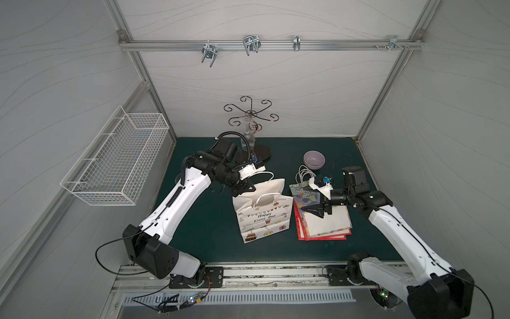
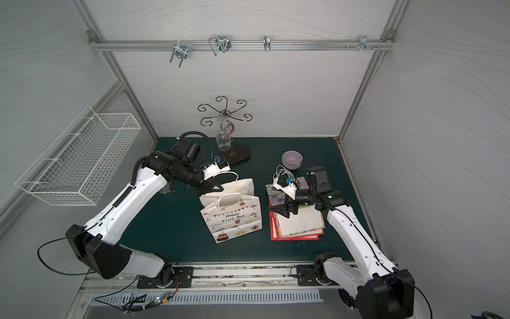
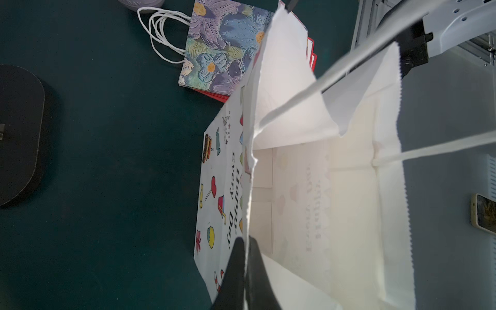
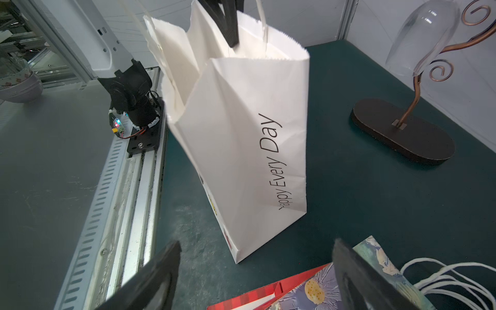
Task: Put away the paper bag
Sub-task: Press the paper bag.
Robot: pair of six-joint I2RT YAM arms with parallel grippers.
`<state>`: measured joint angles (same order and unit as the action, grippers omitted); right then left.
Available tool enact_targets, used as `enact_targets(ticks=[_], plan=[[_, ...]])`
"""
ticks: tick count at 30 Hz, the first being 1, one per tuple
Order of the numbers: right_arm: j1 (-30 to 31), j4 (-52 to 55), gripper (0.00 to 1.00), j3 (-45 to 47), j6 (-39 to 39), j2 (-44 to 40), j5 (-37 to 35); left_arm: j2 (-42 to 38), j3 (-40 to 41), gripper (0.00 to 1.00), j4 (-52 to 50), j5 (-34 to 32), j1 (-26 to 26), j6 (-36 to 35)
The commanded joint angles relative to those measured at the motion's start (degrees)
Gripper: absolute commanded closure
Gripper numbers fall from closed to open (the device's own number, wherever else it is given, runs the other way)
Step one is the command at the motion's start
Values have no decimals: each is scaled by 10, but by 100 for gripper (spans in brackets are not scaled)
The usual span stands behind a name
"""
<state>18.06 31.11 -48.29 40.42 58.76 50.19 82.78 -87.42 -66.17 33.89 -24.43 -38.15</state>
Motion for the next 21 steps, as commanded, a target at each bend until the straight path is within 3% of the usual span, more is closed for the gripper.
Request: enact_targets(ticks=[1, 6, 9, 13, 21], plan=[[7, 12, 10, 0, 25, 9, 16, 8, -33, 100, -13, 25, 2, -42], [36, -86, 10, -4, -46, 37, 40, 9, -31, 100, -13, 32, 2, -48], [66, -141, 2, -10, -81, 61, 44, 9, -31, 100, -8, 38, 2, -39], [77, -202, 1, -16, -111, 91, 45, 7, -28, 100, -4, 43, 2, -39], [78, -251, 1, -53, -110, 151, 36, 5, -18, 100, 0, 62, 2, -49]])
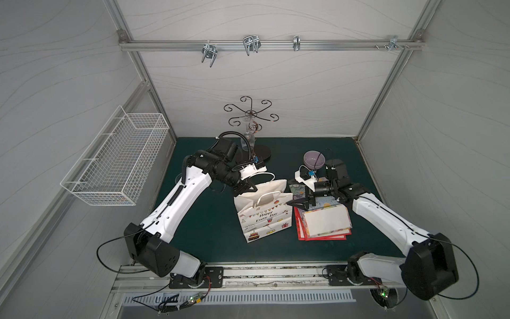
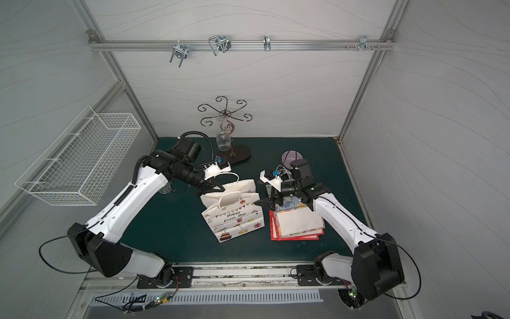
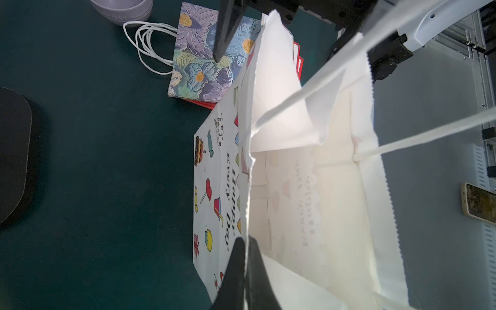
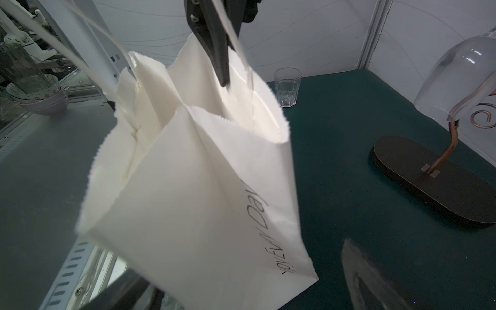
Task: Put away the paper bag
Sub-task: Press the paper bag.
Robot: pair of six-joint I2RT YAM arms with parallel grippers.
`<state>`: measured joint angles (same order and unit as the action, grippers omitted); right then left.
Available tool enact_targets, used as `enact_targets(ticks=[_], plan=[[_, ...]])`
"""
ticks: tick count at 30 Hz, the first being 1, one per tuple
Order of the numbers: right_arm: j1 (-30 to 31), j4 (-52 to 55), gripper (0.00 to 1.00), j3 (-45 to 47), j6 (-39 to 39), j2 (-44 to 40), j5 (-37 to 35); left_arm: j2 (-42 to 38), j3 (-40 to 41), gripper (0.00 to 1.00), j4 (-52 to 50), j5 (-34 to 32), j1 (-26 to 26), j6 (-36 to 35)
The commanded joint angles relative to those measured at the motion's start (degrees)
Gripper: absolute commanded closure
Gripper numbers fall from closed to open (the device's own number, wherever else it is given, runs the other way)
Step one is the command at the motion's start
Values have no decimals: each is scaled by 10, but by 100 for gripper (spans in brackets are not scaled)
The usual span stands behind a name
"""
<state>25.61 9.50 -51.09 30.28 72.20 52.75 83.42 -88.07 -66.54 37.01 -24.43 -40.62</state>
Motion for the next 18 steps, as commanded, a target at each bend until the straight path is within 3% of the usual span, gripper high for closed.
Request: enact_targets(ticks=[1, 9, 12, 15, 18], plan=[[4, -35, 1, -35, -9, 27, 27, -1, -11, 100, 5, 33, 2, -24], [22, -30, 13, -85, -11, 77, 120, 0, -9, 100, 10, 35, 1, -22], [27, -11, 25, -89, 5, 85, 141, 0, -7, 100, 21, 23, 1, -8], [27, -2, 43, -92, 12, 93, 154, -3, -6, 100, 36, 6, 1, 6], [27, 12, 54, -97, 18, 100, 163, -13, -1, 94, 59, -7, 1, 20]])
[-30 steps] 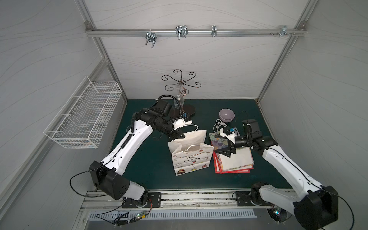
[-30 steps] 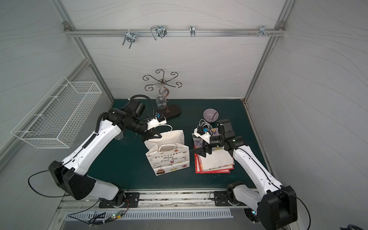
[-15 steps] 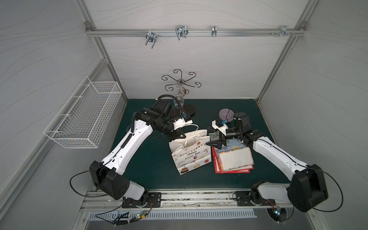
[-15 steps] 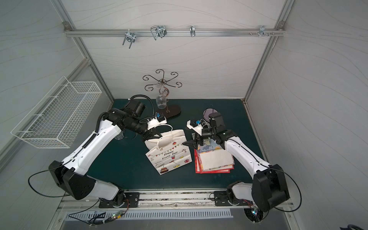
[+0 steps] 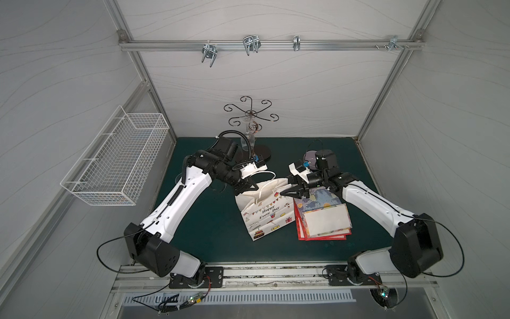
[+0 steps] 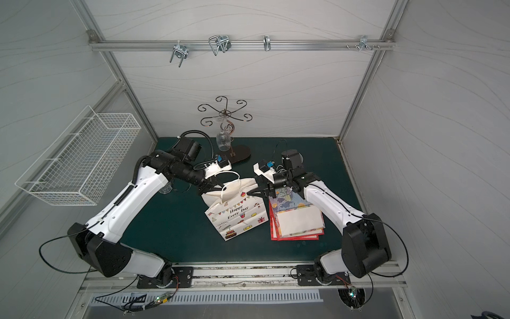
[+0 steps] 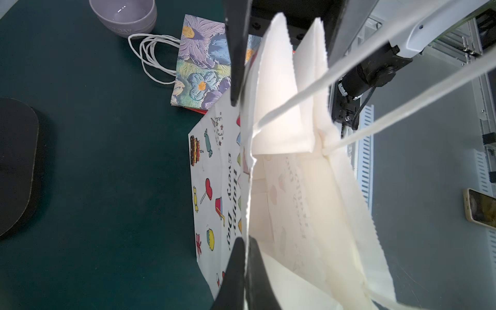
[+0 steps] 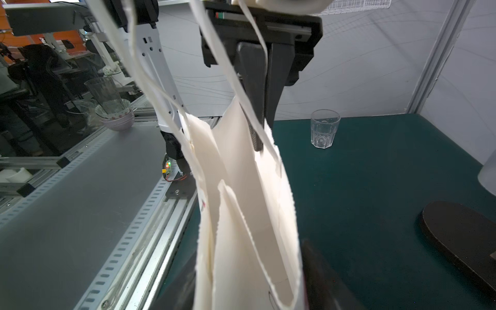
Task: Put away the paper bag
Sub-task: Press the paper bag.
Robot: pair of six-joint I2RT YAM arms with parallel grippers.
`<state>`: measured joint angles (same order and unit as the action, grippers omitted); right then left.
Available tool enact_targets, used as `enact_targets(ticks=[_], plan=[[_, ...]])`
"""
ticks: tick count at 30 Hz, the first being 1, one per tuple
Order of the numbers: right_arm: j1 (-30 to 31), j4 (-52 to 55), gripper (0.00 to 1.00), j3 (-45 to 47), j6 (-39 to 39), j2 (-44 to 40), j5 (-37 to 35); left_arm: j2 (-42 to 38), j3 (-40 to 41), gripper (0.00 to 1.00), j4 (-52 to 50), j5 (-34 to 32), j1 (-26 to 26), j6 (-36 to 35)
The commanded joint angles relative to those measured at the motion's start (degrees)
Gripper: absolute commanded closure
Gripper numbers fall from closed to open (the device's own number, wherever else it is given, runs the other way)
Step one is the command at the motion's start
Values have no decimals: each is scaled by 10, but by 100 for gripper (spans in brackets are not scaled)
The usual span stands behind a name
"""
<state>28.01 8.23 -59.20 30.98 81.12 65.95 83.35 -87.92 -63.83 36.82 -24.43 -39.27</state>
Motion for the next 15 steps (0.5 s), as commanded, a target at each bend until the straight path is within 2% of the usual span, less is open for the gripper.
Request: enact_targets(ticks=[1, 3, 5, 8, 10, 13, 15], plan=[[3, 27, 59, -17, 15, 13, 35, -16, -2, 92, 37, -6, 1, 6], [3, 30, 69, -18, 20, 15, 39, -24, 1, 86, 43, -4, 1, 8], [3, 39, 78, -22, 28, 18, 43, -35, 3, 73, 48, -4, 1, 6], [3, 49, 82, -24, 39, 19, 44, -60, 8, 53, 58, -20, 2, 5], [3, 55, 87, -25, 47, 20, 45, -82, 16, 45, 66, -32, 2, 4], [3, 61, 97, -26, 55, 22, 49, -115, 24, 42, 67, -48, 2, 4], [4, 66, 100, -25, 61, 22, 49, -134, 26, 41, 59, -57, 2, 7]])
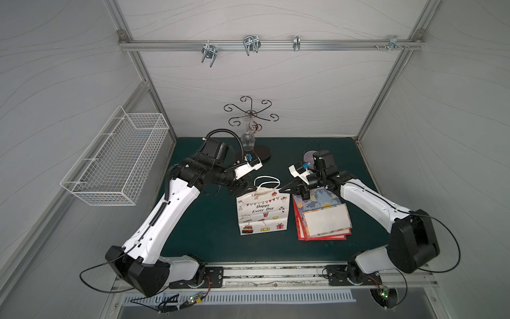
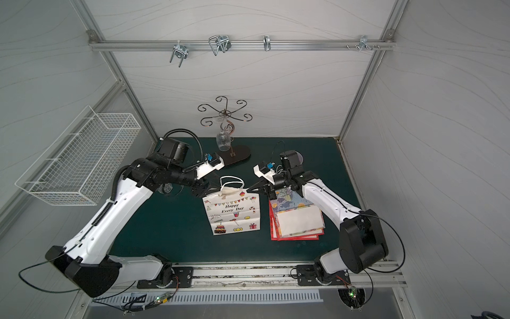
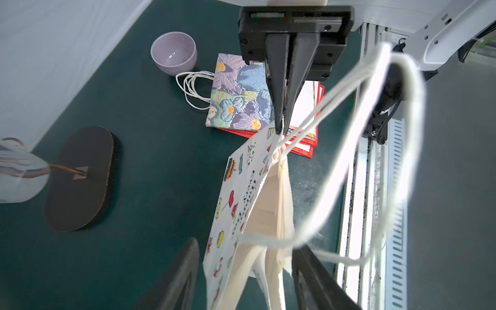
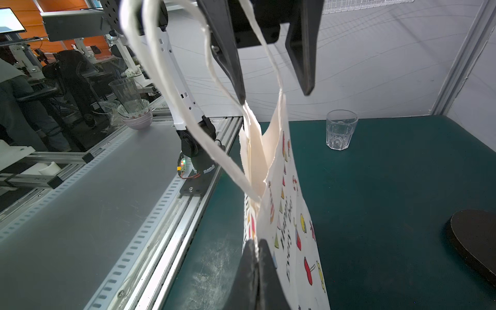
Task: Put away the paper bag
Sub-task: Press the paper bag.
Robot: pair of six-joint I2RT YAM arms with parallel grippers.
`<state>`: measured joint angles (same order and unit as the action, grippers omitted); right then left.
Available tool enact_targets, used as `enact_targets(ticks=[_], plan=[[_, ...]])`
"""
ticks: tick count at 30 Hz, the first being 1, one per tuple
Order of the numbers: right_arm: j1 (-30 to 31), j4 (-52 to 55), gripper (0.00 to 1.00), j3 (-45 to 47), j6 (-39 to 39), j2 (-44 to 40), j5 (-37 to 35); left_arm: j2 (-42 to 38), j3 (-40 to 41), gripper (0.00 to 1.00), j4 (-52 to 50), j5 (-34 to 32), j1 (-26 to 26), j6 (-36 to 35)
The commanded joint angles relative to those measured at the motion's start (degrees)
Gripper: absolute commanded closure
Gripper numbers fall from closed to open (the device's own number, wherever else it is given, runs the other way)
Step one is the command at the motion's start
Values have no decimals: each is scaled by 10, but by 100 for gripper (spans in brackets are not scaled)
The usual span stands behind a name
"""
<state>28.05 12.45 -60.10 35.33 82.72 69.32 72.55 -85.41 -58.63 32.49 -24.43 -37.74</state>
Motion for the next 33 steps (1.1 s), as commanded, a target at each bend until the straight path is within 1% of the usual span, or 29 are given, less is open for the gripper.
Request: enact_targets(ticks=[1, 5, 8, 9, 10, 12, 14, 15, 16, 17, 19, 22, 24, 26, 33], plan=[[3, 26, 100, -17, 21, 6, 16, -37, 2, 40, 3, -19, 2, -6], [4, 29, 100, -20, 23, 5, 15, -100, 19, 37, 0, -58, 3, 29], [4, 31, 100, -22, 24, 4, 14, -158, 60, 31, 6, -103, 4, 77], [4, 32, 100, -23, 24, 3, 14, -180, 80, 26, 12, -107, 3, 93], [4, 34, 100, -24, 25, 3, 14, -205, 104, 1, 22, -103, 3, 114], [4, 35, 100, -25, 25, 2, 14, -255, 166, 0, 54, -94, 3, 151], [4, 35, 100, -26, 25, 2, 14, -304, 242, 0, 112, -92, 3, 178], [4, 36, 100, -26, 25, 3, 16, -321, 270, 0, 140, -96, 3, 184], [5, 37, 100, -27, 25, 3, 17, -337, 300, 0, 178, -114, 3, 196], [7, 40, 100, -29, 26, 4, 18, -347, 323, 0, 213, -133, 3, 204], [8, 45, 100, -32, 27, 4, 17, -349, 346, 0, 263, -145, 4, 208], [11, 53, 100, -34, 30, 4, 18, -328, 373, 0, 316, -141, 10, 210], [14, 59, 100, -36, 32, 5, 18, -309, 392, 0, 348, -118, 24, 212], [15, 70, 100, -40, 38, 4, 18, -296, 406, 0, 384, -79, 41, 218], [15, 80, 100, -47, 39, 10, 20, -257, 421, 0, 399, 31, 55, 168]])
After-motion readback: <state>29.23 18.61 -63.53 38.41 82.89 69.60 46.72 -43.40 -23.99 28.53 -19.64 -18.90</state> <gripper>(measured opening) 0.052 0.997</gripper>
